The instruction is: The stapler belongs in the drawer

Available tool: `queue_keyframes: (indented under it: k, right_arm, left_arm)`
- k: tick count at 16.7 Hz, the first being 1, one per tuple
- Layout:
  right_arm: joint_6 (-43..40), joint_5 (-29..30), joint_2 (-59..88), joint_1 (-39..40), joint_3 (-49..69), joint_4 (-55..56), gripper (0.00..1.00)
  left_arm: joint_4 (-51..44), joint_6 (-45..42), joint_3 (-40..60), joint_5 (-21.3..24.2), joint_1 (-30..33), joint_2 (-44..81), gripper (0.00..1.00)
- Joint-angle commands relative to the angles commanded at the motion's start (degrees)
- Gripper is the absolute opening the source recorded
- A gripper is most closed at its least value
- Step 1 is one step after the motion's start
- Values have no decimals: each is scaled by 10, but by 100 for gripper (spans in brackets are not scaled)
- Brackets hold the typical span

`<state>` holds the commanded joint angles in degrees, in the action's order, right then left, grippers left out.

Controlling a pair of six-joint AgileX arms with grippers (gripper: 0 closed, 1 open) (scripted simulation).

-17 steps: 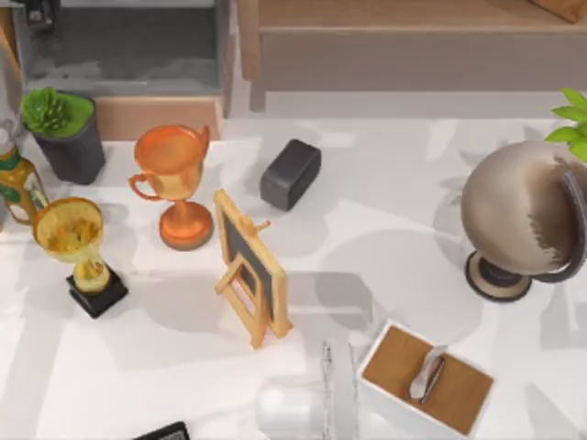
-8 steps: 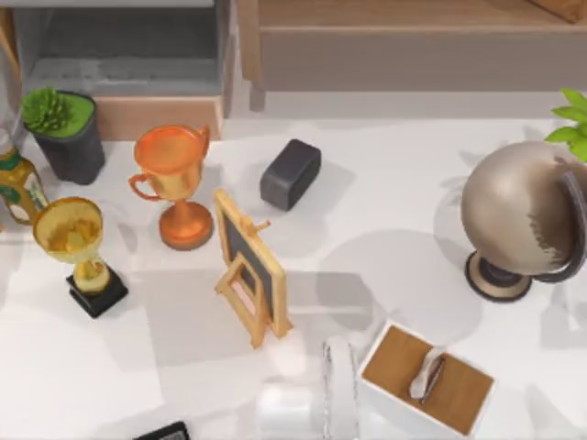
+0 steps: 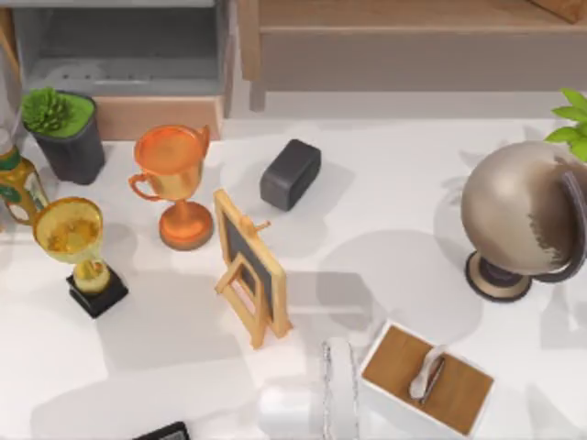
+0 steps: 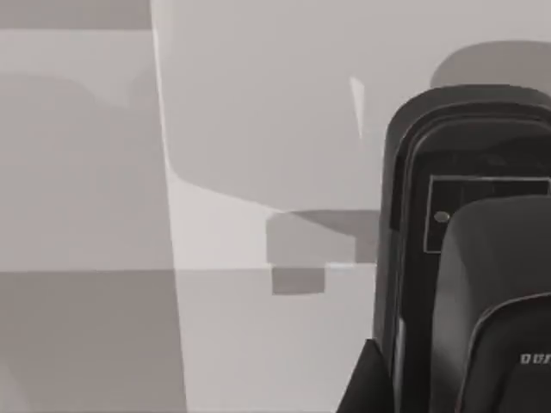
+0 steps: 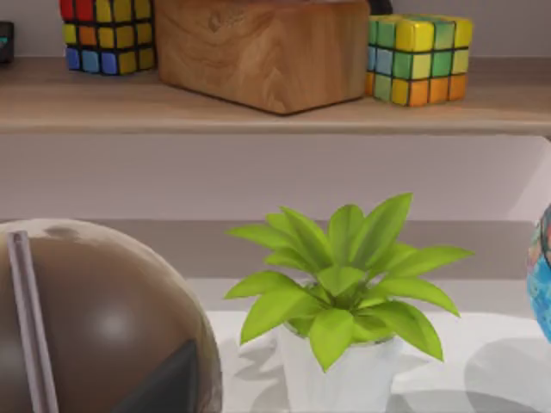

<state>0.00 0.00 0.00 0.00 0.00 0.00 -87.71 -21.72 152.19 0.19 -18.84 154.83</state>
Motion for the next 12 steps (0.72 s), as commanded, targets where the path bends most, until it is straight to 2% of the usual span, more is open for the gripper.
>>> queue_keyframes:
  k: [12]
  right_arm:
    - [0, 0, 0, 0, 0, 0, 100]
  left_arm:
    - [35, 0, -49, 0, 0, -13, 0]
